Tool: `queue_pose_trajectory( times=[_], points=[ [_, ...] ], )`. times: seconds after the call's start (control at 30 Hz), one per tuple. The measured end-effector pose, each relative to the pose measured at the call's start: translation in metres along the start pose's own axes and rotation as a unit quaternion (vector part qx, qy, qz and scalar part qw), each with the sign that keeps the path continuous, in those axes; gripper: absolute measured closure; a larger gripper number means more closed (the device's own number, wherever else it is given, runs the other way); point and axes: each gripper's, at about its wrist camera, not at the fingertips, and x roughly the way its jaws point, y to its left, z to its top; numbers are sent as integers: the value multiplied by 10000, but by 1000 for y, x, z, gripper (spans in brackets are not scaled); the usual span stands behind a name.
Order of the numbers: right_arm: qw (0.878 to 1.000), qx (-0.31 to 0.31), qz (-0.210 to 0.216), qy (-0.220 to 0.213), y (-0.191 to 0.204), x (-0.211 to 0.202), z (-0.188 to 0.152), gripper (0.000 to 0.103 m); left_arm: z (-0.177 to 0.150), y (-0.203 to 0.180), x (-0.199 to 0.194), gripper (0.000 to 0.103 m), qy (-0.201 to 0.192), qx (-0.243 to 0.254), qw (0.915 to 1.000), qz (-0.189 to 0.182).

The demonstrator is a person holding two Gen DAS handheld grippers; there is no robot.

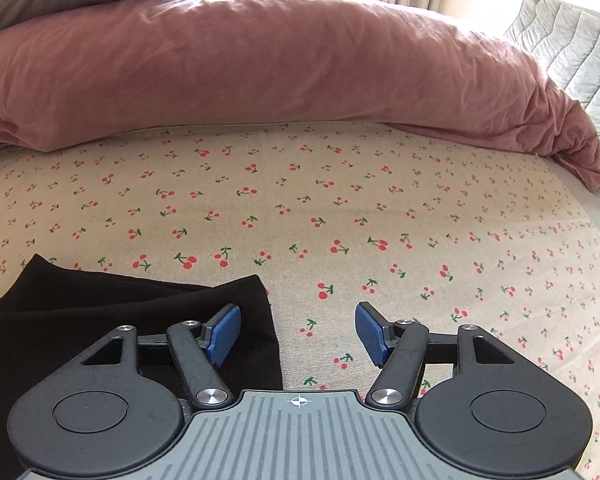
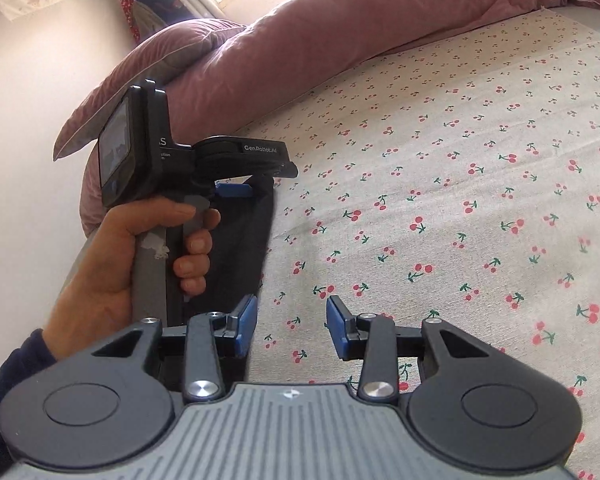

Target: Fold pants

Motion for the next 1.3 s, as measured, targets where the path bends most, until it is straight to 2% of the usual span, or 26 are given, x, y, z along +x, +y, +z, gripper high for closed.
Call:
queue_pose_trajectory(
  times=[0.13, 0.2, 0.3, 0.37, 0.5, 0.63, 0.7, 0.8, 0.93, 1.13, 1.3],
  points=[
    [9999, -90, -59, 96, 5, 6, -2, 74, -9, 1, 25, 42, 319, -35, 9992, 259],
    [9999, -101, -59, 93, 5, 7, -3, 70, -14, -4, 27, 38, 208, 191, 9990, 338],
    [9999, -129, -74, 40, 5, 4, -3, 66, -15, -8, 23, 38, 292, 317, 9982, 421],
    [9999, -117, -78, 36, 6, 4, -3, 63, -14, -6, 13, 39, 316, 240, 9980, 497],
    [9998, -140, -109, 54, 8, 5, -5, 46, -21, -7, -12, 39, 116, 453, 9957, 799],
    [9998, -5, 19, 209, 5, 12, -8, 44, -44, -3, -43, 38, -2, 491, 9948, 890],
    [9991, 186, 131, 347, 2, 18, -9, 44, -60, 2, -61, 38, -71, 500, 9954, 819],
    [9958, 543, 377, 632, -1, 31, -15, 44, -78, 19, -82, 37, 32, 234, 9980, 584],
    [9908, 826, 564, 911, -2, 48, -25, 44, -96, 41, -104, 37, 127, -56, 9987, 496],
    [9870, 1107, 802, 845, -2, 51, -30, 44, -111, 74, -121, 37, 115, -520, 9977, 423],
    [9857, 1172, 1023, 652, 1, 54, -39, 44, -113, 94, -108, 37, 319, -969, 9944, 259]
  ],
)
